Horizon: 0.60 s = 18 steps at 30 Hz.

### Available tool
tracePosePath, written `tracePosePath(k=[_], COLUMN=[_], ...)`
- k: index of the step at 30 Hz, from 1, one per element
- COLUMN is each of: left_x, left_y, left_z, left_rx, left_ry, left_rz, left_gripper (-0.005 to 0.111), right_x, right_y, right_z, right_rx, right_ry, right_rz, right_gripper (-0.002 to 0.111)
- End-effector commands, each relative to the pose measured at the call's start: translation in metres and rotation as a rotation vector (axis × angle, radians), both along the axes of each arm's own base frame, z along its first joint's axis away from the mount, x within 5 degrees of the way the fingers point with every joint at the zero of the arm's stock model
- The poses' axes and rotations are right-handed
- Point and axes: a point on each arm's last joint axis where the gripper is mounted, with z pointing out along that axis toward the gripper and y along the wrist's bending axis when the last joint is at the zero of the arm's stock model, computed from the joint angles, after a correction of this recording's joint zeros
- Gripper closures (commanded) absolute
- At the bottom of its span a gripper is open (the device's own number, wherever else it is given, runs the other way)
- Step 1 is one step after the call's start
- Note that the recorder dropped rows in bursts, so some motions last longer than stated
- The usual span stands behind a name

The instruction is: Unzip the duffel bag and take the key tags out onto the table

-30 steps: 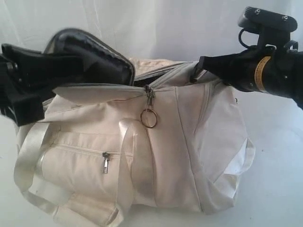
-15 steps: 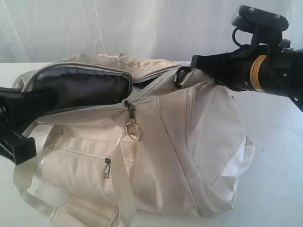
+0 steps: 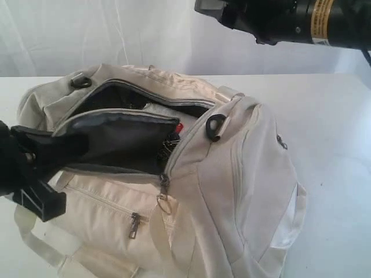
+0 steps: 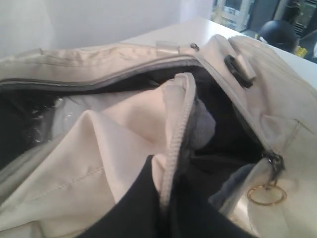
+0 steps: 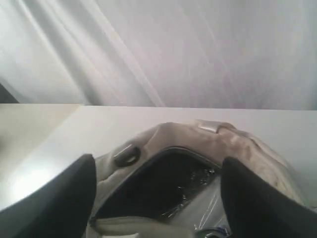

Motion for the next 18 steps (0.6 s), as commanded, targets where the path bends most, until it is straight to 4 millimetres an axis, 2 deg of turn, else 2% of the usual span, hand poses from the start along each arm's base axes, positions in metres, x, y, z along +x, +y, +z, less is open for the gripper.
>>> tracePosePath(k=[1, 5, 12, 18], left_x=[0.005, 0.005, 0.000, -0.013], left_y=[-0.011, -0.019, -0.033, -0.038], left_z=[-0.007, -0.010, -0.015, -0.023], left_rx=[-0.022, -0.040, -0.100, -0.026], left_ry=[0.054, 0.080, 0.140, 0.207], left_rz=[-0.077, -0.145, -0.301, -0.466], left_gripper=[0.107, 0.107, 0.107, 0.106], right_x=[0.005, 0.013, 0.032, 0.046], right_y=[0.007, 0.018, 0.047, 0.051], right_z=[-0.013, -0.037, -0.101, -0.141], right_rx=[0.004, -0.004, -0.014, -0.047], right_ry=[0.067, 0.162, 0.362, 0.460], right_rz=[0.076, 0.170, 0.271, 0.241], right_gripper=[0.043, 0.043, 0.043, 0.043])
